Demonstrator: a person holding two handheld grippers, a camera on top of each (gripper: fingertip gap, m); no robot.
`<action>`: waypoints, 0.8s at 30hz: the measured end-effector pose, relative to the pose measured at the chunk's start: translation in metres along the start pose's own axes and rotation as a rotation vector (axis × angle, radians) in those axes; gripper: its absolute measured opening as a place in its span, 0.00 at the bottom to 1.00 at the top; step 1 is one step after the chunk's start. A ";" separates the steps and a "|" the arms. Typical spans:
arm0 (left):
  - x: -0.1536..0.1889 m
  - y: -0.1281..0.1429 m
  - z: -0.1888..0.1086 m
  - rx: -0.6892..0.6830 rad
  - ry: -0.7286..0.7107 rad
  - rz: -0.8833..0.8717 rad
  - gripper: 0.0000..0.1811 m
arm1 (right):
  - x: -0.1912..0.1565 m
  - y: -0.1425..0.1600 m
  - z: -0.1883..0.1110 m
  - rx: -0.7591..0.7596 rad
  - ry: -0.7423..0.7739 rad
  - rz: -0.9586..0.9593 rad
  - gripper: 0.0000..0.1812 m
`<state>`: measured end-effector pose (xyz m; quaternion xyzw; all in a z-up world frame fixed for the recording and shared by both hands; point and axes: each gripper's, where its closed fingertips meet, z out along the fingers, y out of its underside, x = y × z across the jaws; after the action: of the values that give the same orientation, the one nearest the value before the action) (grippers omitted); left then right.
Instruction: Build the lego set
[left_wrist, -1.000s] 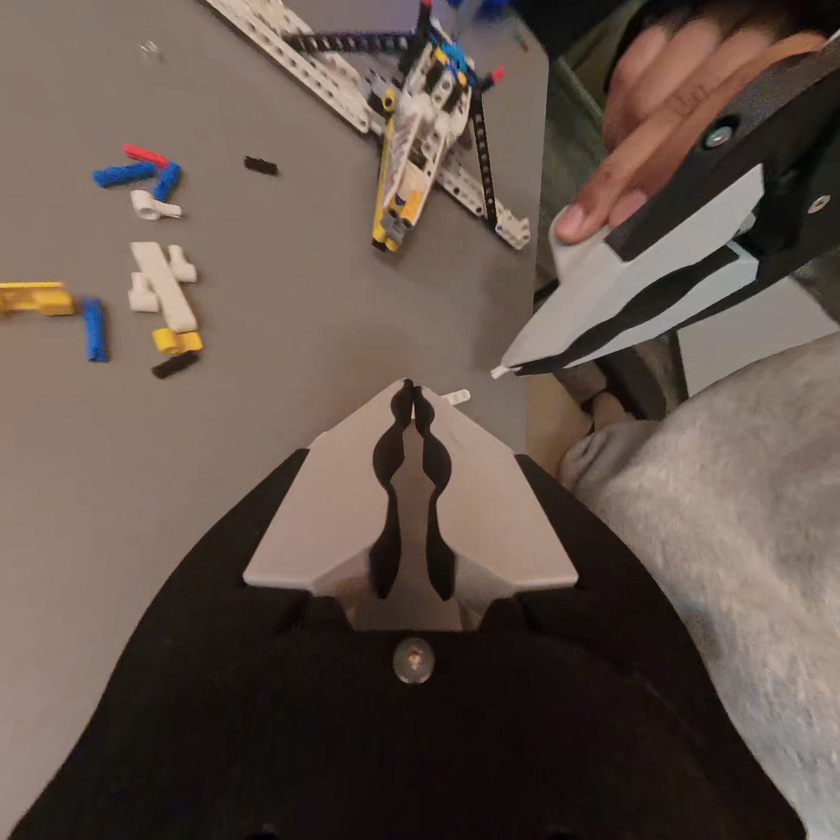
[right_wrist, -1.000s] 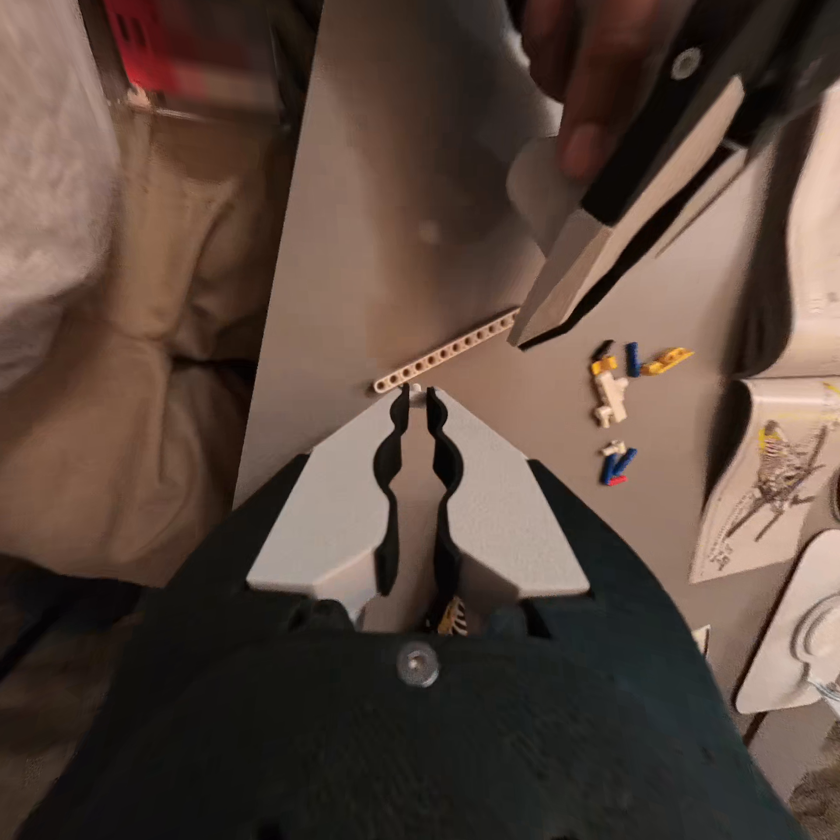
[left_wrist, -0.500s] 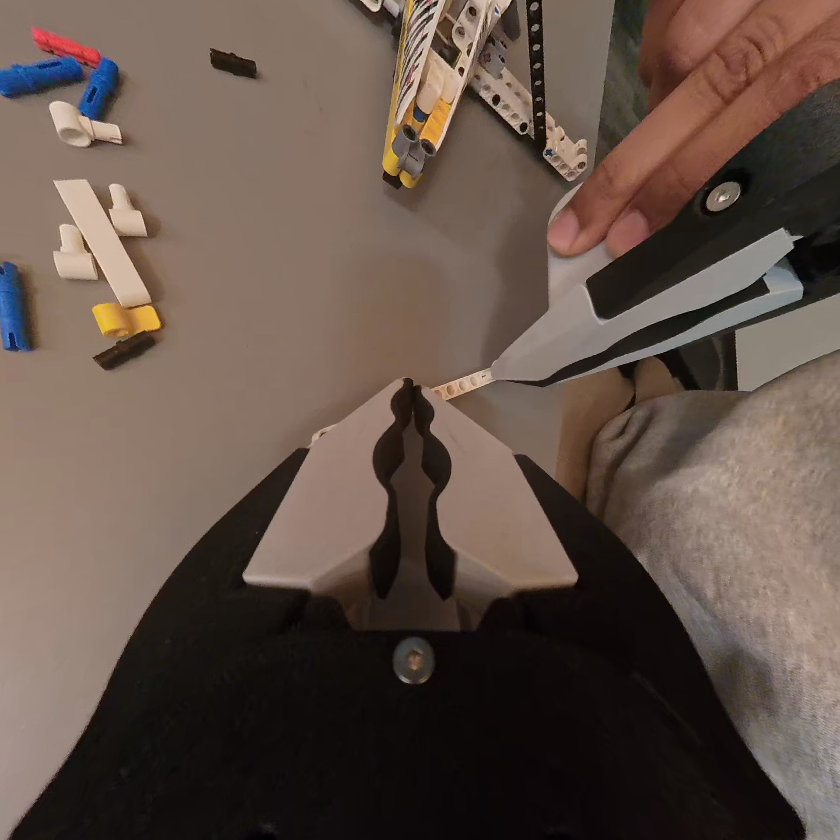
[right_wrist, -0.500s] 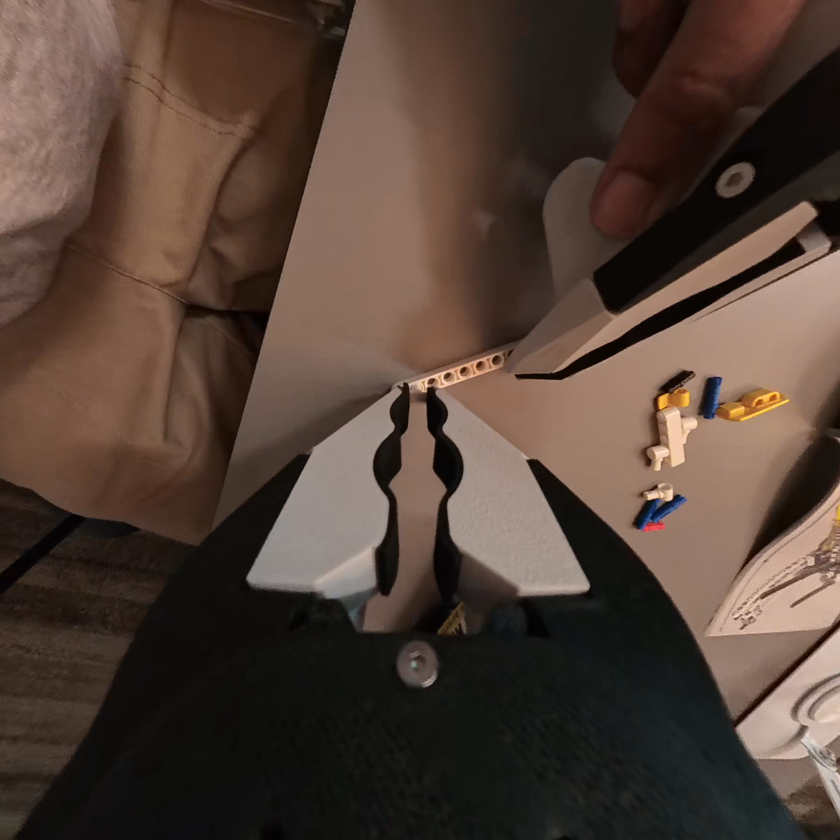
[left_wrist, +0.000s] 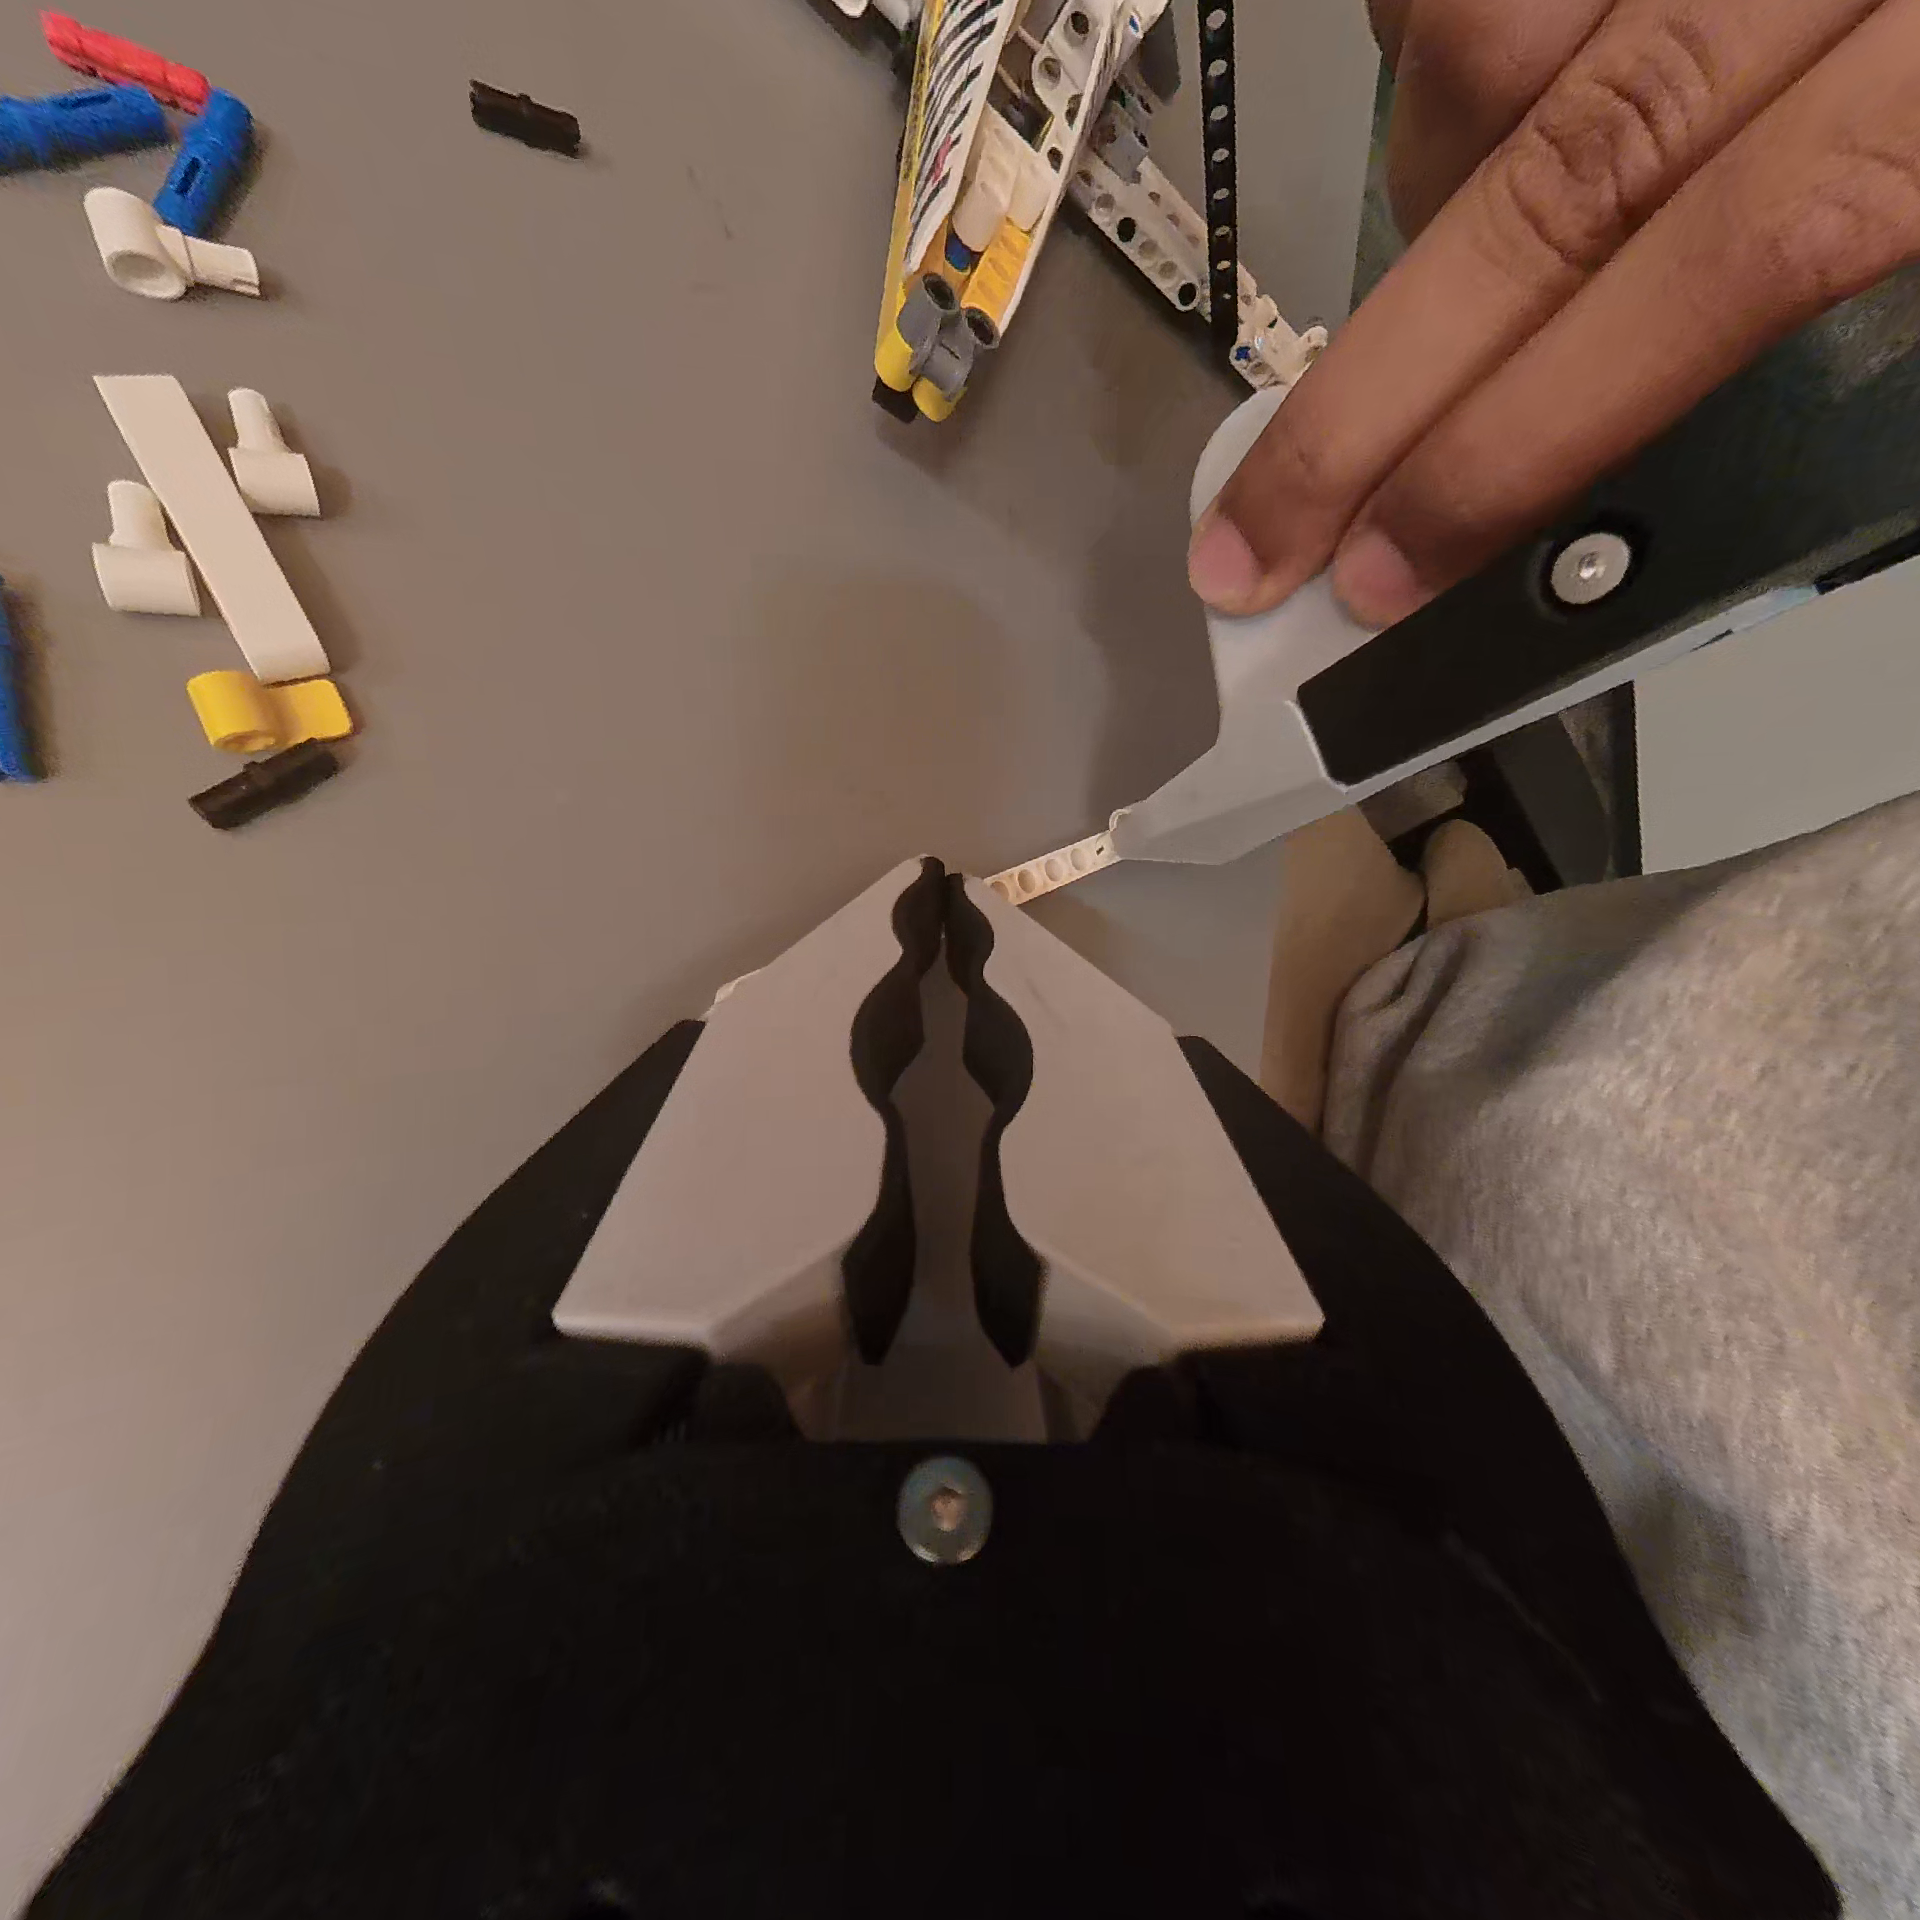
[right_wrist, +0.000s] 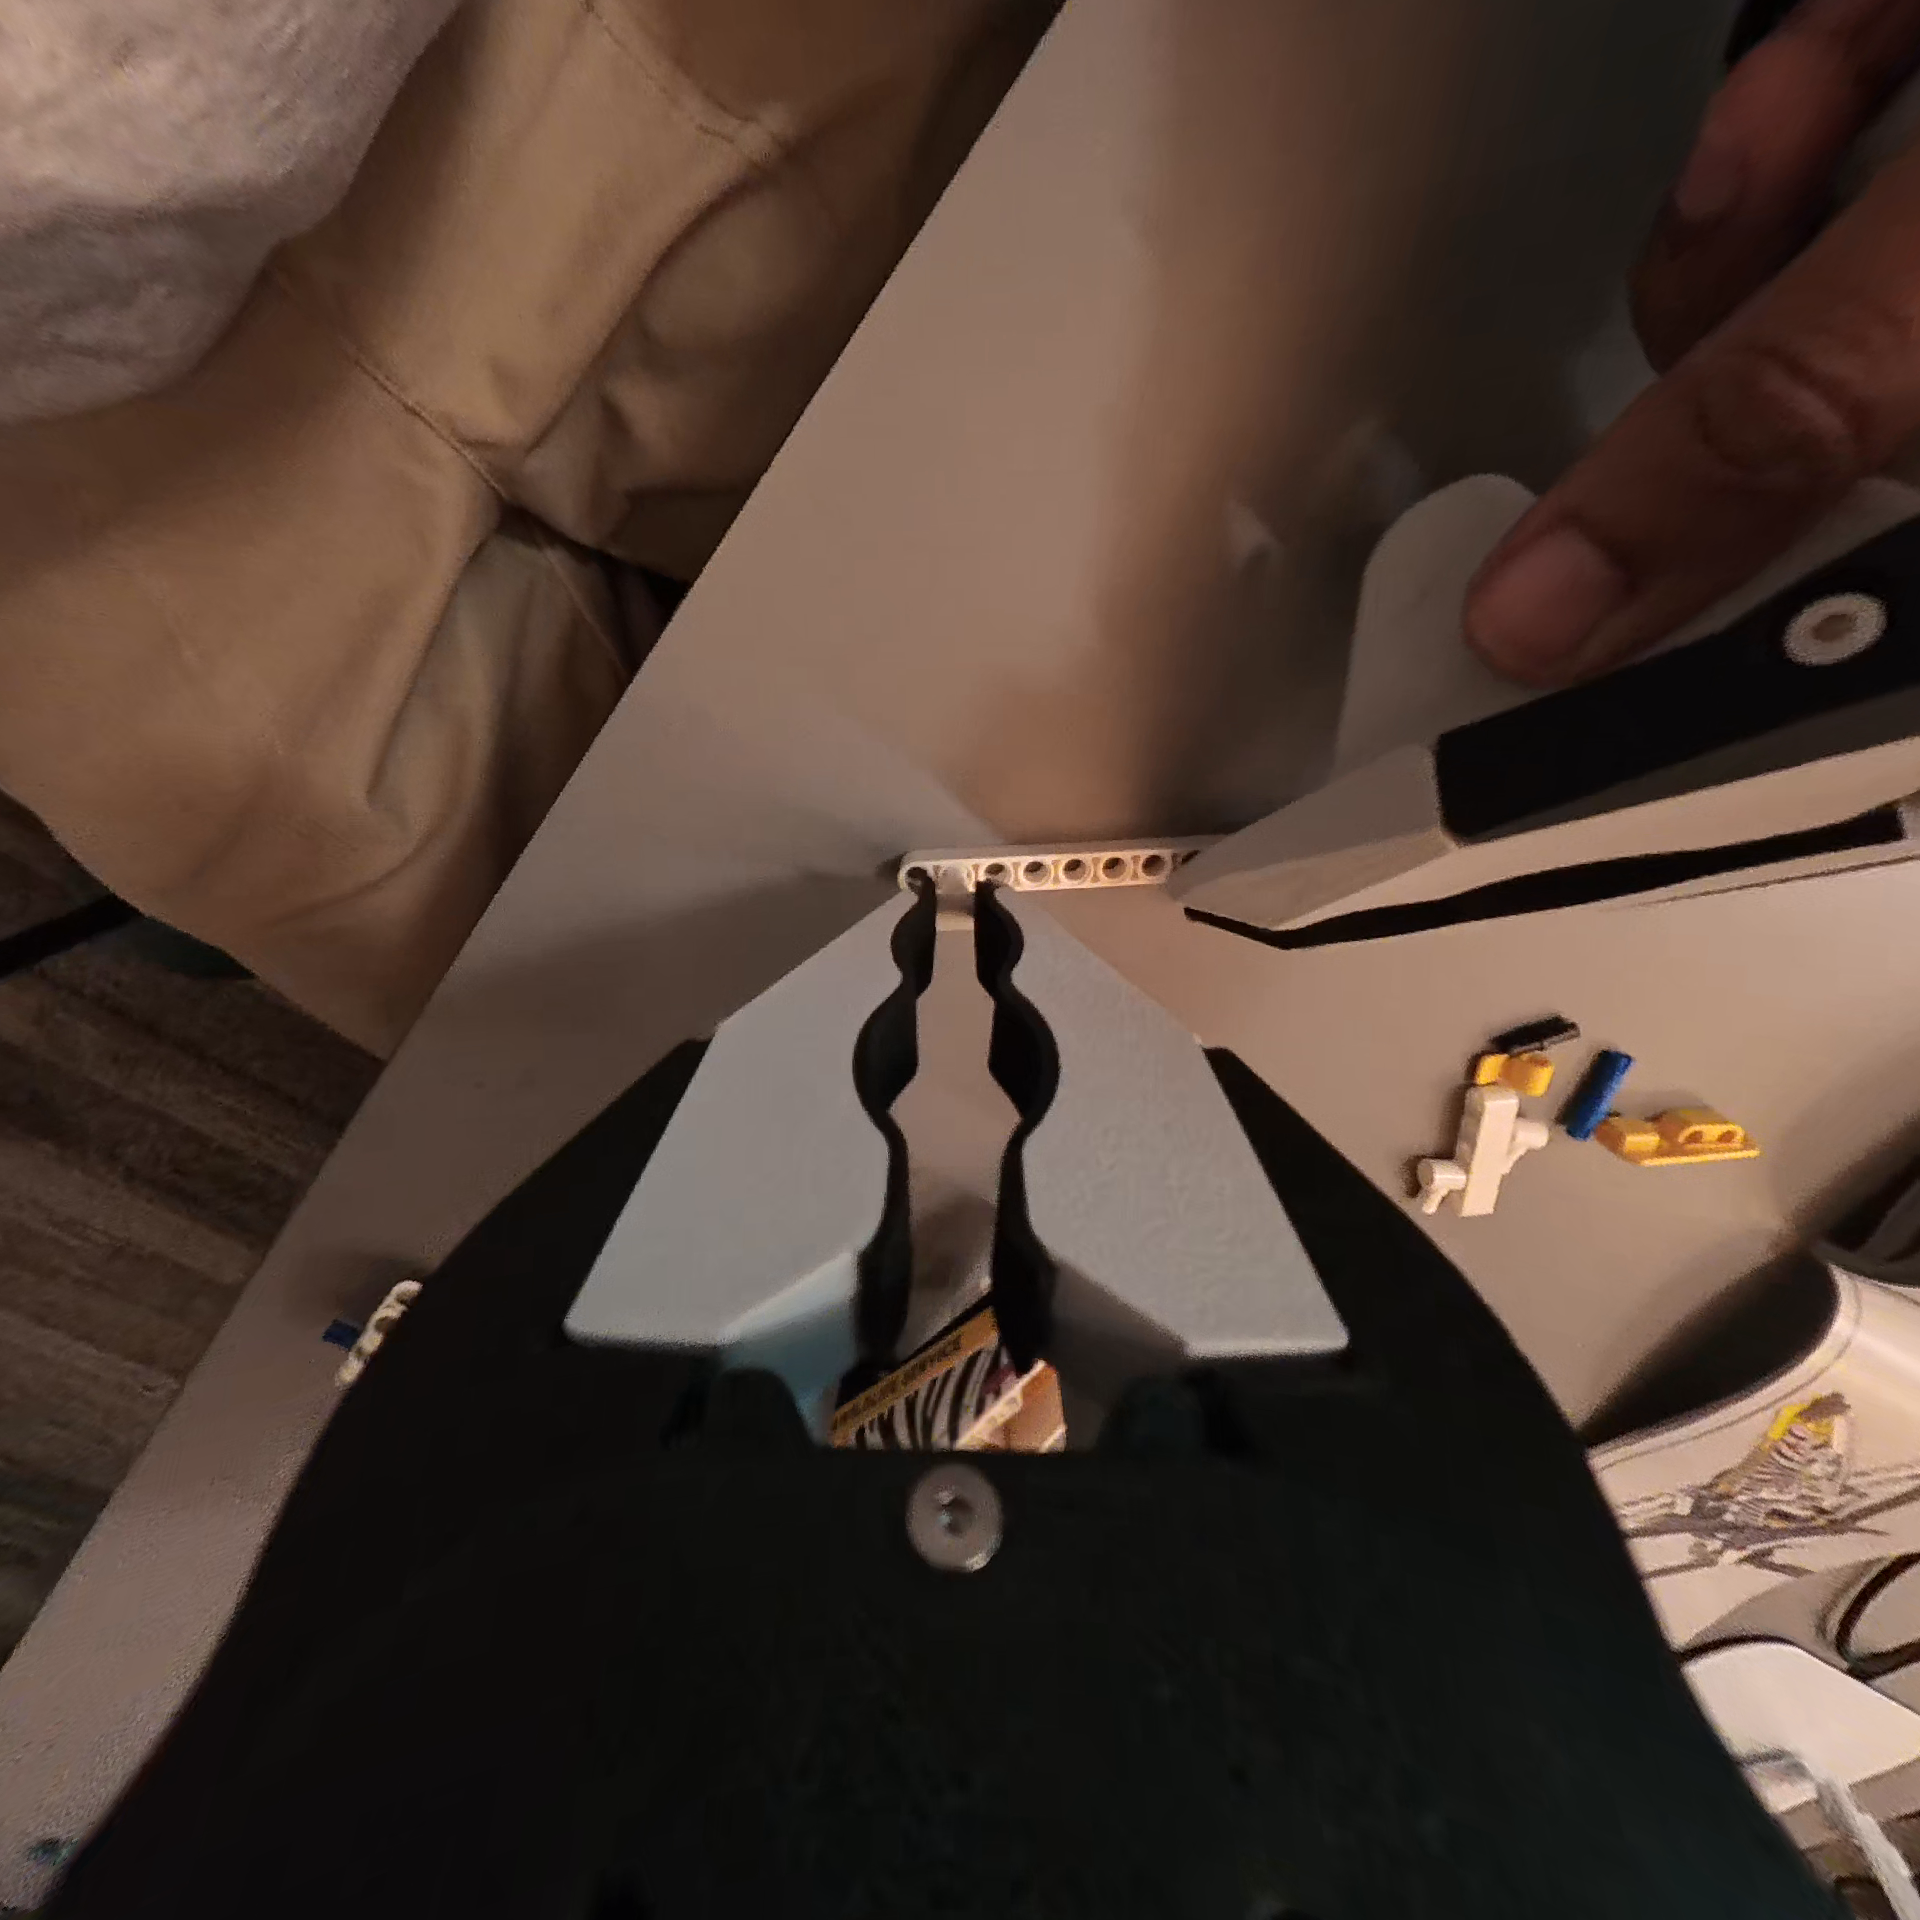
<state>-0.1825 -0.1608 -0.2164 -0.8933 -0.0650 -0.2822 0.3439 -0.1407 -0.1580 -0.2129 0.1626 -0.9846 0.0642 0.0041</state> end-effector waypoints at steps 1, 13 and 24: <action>0.000 0.000 0.000 0.001 0.002 -0.001 0.00 | 0.000 0.000 0.000 -0.004 -0.013 0.002 0.03; 0.000 0.001 0.000 -0.003 0.007 -0.016 0.00 | 0.001 0.001 0.001 -0.038 -0.008 0.099 0.03; 0.000 0.000 0.001 0.003 0.017 -0.037 0.00 | 0.002 -0.001 0.002 -0.069 0.003 0.126 0.03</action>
<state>-0.1825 -0.1600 -0.2167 -0.8889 -0.0790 -0.2958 0.3406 -0.1418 -0.1599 -0.2144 0.0998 -0.9945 0.0305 0.0070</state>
